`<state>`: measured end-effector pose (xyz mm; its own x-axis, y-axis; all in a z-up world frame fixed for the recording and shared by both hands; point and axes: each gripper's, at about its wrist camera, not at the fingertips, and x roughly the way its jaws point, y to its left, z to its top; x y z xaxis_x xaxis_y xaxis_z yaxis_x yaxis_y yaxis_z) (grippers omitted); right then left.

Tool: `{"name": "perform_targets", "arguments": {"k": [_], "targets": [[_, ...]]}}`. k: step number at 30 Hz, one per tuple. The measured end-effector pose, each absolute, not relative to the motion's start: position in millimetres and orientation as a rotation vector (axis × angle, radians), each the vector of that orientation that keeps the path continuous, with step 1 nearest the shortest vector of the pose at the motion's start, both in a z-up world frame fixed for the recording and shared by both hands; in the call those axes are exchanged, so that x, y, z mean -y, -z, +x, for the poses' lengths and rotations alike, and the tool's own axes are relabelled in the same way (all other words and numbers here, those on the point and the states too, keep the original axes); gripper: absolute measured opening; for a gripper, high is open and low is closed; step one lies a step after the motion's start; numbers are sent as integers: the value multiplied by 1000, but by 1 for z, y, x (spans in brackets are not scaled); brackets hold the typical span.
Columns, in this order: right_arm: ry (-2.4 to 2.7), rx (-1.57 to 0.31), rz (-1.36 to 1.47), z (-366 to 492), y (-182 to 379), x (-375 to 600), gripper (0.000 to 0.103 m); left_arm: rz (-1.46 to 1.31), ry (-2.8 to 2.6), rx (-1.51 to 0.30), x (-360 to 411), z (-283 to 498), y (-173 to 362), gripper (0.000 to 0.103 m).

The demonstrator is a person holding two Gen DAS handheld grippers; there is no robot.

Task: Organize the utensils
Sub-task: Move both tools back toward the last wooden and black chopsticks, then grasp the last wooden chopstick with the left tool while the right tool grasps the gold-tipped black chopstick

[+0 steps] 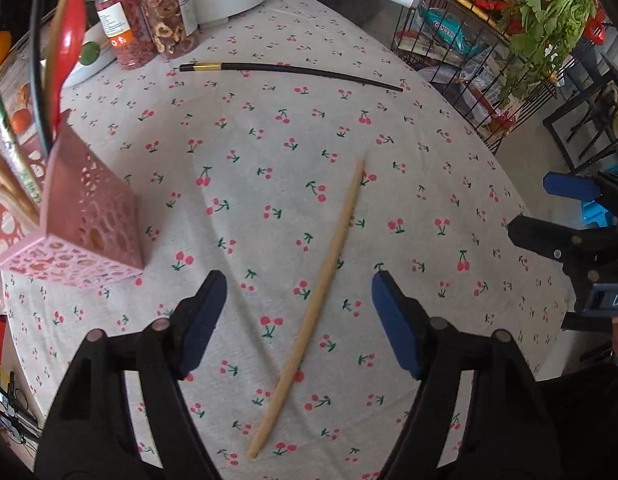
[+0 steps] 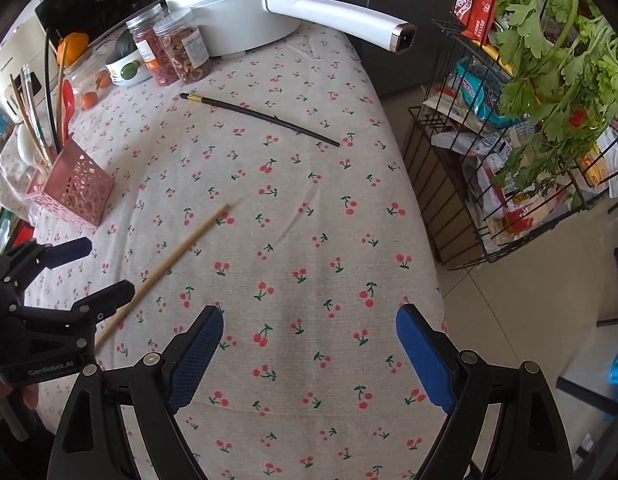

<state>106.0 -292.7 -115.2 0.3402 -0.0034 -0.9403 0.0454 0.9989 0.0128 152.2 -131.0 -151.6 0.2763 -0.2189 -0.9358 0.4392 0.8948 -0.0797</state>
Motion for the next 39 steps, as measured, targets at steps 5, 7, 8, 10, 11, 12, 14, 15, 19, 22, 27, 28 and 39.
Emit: {"name": "perform_targets", "arguments": {"k": [5, 7, 8, 10, 11, 12, 14, 15, 19, 22, 27, 28, 39], "targets": [[43, -1243, 25, 110, 121, 302, 89, 239, 488, -1217, 164, 168, 164, 42], [42, -1241, 31, 111, 120, 305, 89, 267, 489, -1221, 174, 173, 170, 36], [42, -1240, 37, 112, 120, 307, 89, 276, 488, -1227, 177, 175, 172, 33], [42, -1241, 46, 113, 120, 310, 89, 298, 485, -1242, 184, 180, 178, 30], [41, -1243, 47, 114, 120, 311, 89, 316, 481, -1224, 187, 180, 177, 30], [42, -1246, 49, 115, 121, 312, 89, 333, 481, -1225, 189, 182, 178, 30], [52, -1255, 57, 116, 124, 315, 89, 335, 483, -1225, 191, 183, 177, 26], [57, -1259, 63, 117, 125, 317, 89, 338, 479, -1223, 190, 183, 177, 19], [73, -1271, 83, 118, 130, 324, 89, 375, 453, -1209, 188, 180, 176, 7], [81, -1277, 86, 117, 132, 327, 89, 366, 442, -1193, 180, 176, 170, 7], [82, -1277, 73, 118, 133, 324, 89, 322, 444, -1140, 151, 160, 144, 7], [80, -1280, 69, 118, 135, 323, 89, 316, 446, -1127, 144, 156, 138, 7], [-45, -1217, 76, 145, 129, 317, 87, 174, 364, -1000, 46, 116, 94, 6]]}}
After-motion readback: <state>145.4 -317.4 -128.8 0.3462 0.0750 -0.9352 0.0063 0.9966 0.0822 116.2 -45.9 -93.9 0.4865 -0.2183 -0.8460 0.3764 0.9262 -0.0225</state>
